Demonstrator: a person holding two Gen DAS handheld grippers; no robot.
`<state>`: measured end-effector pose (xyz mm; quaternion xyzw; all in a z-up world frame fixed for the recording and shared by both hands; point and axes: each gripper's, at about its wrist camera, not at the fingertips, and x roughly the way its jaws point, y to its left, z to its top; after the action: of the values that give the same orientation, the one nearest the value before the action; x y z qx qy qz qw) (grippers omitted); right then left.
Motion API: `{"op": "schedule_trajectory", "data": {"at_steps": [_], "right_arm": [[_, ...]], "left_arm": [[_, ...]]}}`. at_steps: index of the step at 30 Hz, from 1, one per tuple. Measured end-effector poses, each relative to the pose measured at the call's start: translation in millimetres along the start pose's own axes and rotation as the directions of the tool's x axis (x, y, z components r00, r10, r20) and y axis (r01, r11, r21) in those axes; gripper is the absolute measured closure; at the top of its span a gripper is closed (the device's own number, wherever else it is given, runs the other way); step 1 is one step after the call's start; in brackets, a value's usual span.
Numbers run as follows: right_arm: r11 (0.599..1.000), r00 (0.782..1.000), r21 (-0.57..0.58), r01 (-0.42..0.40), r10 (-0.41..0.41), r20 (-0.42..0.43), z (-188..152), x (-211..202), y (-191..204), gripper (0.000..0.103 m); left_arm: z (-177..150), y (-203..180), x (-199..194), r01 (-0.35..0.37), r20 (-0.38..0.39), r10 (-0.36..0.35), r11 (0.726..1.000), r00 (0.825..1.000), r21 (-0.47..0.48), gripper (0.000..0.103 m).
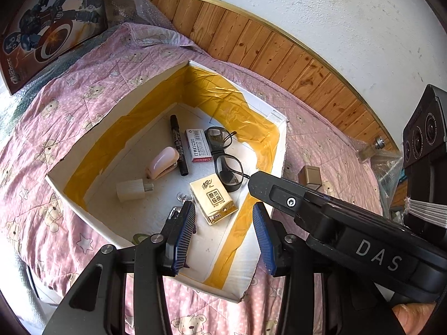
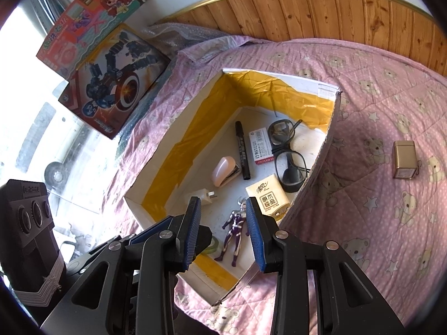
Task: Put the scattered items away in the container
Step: 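Raise both tools out of the box and move toward the gold tin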
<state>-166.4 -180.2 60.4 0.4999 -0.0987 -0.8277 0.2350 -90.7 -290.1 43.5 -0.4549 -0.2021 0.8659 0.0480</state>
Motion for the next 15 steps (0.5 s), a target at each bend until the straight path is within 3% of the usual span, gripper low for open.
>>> {"op": "schedule_trajectory", "data": {"at_steps": [15], "right_arm": [[0.999,0.998,0.012,-0.045,0.044,0.040,-15,-28,-8,0.067]], "left_arm": [[-10,-25,-13,-0.014,0.022,0.013,0.997,1.000,0.070,0.058]]}}
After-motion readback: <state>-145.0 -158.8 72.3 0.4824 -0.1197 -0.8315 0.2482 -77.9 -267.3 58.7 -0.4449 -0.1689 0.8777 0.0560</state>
